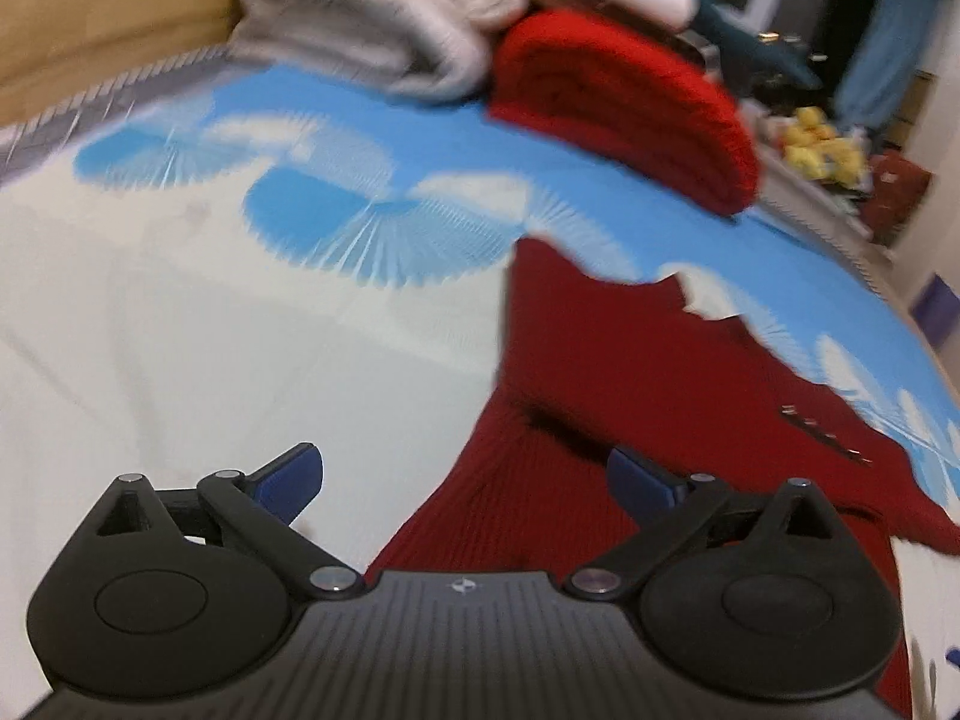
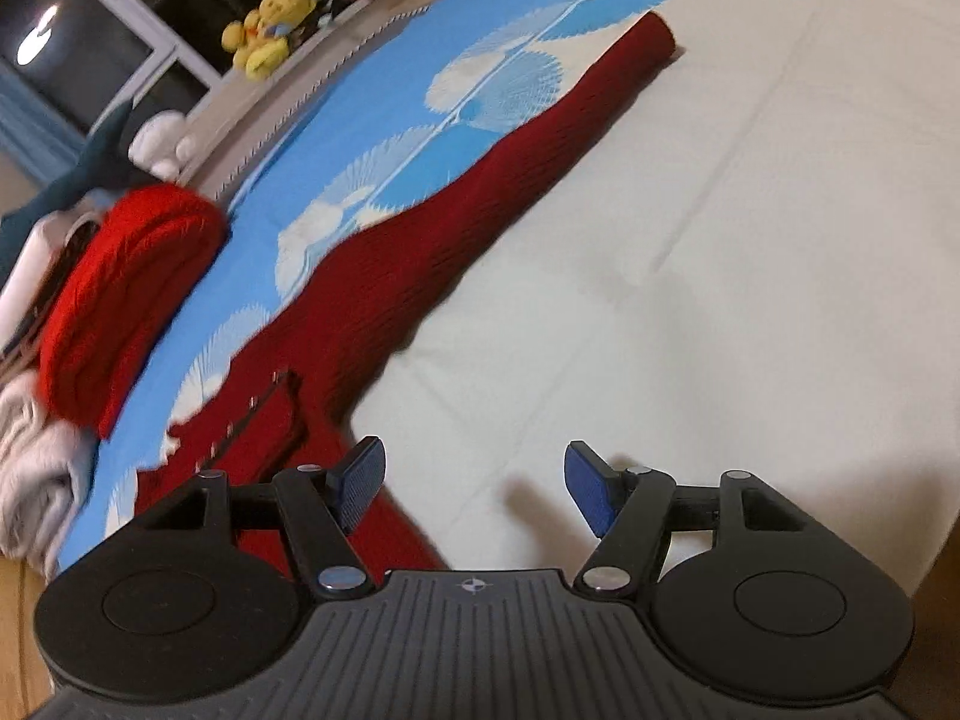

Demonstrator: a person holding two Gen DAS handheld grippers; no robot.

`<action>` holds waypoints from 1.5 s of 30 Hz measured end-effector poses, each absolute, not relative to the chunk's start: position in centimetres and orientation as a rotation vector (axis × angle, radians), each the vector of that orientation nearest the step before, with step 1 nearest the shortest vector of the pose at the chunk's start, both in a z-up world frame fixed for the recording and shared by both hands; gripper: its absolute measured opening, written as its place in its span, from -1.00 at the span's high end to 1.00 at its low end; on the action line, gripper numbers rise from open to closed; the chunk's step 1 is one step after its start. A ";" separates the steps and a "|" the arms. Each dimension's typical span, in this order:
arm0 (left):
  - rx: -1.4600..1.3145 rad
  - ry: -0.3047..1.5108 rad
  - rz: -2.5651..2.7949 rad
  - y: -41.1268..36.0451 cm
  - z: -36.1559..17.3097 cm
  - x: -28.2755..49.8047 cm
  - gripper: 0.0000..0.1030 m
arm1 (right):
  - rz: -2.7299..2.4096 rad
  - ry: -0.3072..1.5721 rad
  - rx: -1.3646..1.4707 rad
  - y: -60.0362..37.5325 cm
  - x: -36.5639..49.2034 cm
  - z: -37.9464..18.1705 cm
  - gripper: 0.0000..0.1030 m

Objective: Fold small clothes

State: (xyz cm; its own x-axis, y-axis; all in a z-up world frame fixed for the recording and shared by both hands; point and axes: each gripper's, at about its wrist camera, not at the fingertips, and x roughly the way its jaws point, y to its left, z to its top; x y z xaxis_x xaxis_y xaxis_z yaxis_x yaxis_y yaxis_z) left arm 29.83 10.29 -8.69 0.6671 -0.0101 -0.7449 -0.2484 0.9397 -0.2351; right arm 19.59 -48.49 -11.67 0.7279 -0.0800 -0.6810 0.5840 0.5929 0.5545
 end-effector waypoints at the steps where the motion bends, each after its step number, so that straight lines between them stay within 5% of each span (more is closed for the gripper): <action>1: -0.369 0.875 0.149 10.5 -9.3 30.7 -0.97 | -0.431 0.648 0.856 -48.8 19.8 -11.7 -0.38; 38: -0.482 1.025 0.127 12.7 -11.8 33.7 -0.98 | -0.614 0.322 1.128 -61.3 32.1 -18.3 -0.65; 39: -0.477 1.025 0.125 12.6 -11.9 33.7 -0.98 | -0.630 0.301 1.140 -61.5 32.1 -18.4 -0.26; 40: -0.472 1.025 0.123 12.5 -11.9 33.7 -0.98 | -0.641 0.311 1.136 -61.7 32.3 -18.4 0.74; 45: -0.472 1.023 0.125 12.4 -11.8 33.7 -0.98 | -0.619 0.296 0.870 -58.8 34.6 -13.2 0.75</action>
State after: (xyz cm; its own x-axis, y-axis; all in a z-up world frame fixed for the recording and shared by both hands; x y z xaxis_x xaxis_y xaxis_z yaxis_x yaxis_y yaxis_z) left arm 33.71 12.45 -11.83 0.5230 -0.1171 -0.8442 -0.3166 0.8930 -0.3200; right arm 34.64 -58.78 -13.23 0.7879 -0.3836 -0.4818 0.6159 0.4863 0.6199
